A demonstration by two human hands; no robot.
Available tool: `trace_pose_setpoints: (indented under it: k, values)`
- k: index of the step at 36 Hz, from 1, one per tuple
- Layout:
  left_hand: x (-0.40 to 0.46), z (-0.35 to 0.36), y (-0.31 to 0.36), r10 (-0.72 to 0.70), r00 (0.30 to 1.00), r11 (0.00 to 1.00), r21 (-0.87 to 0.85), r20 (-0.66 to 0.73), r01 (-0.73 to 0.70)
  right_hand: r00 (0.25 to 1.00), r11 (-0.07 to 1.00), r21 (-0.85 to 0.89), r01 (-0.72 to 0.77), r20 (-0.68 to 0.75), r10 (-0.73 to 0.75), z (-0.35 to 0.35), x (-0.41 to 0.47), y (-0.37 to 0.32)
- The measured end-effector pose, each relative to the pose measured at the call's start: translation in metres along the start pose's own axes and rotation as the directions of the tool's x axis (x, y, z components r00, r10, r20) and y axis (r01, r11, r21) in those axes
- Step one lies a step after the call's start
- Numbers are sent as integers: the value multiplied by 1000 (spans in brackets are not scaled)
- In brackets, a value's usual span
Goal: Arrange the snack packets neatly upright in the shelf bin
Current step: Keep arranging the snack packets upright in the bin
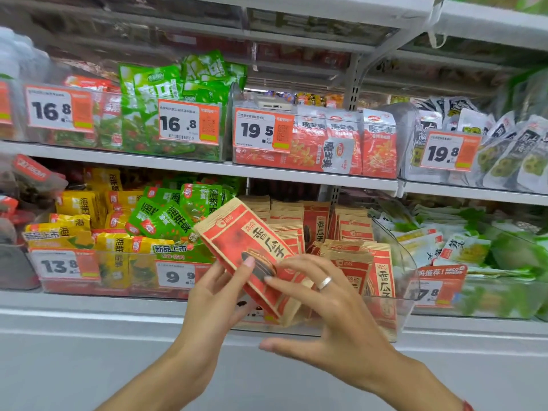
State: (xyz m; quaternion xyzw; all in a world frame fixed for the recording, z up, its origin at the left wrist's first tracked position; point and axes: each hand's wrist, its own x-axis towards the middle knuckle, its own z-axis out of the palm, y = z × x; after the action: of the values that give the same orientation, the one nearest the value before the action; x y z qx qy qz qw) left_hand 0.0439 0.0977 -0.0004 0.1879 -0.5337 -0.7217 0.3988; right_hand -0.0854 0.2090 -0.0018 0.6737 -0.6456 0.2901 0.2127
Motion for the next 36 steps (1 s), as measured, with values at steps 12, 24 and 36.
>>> trace_pose_setpoints:
  k: [12,24,36]
  values:
    - [3,-1,-11,270,956,911,290,115,-292,810,621,664,-417,-40,585,-6,8,0]
    - [9,12,12,530,777,504,611,339,-611,897,839,488,-241,-218,384,-55,25,4]
    - [83,25,6,528,787,218,844,319,-489,752,915,395,-88,-576,321,-102,42,50]
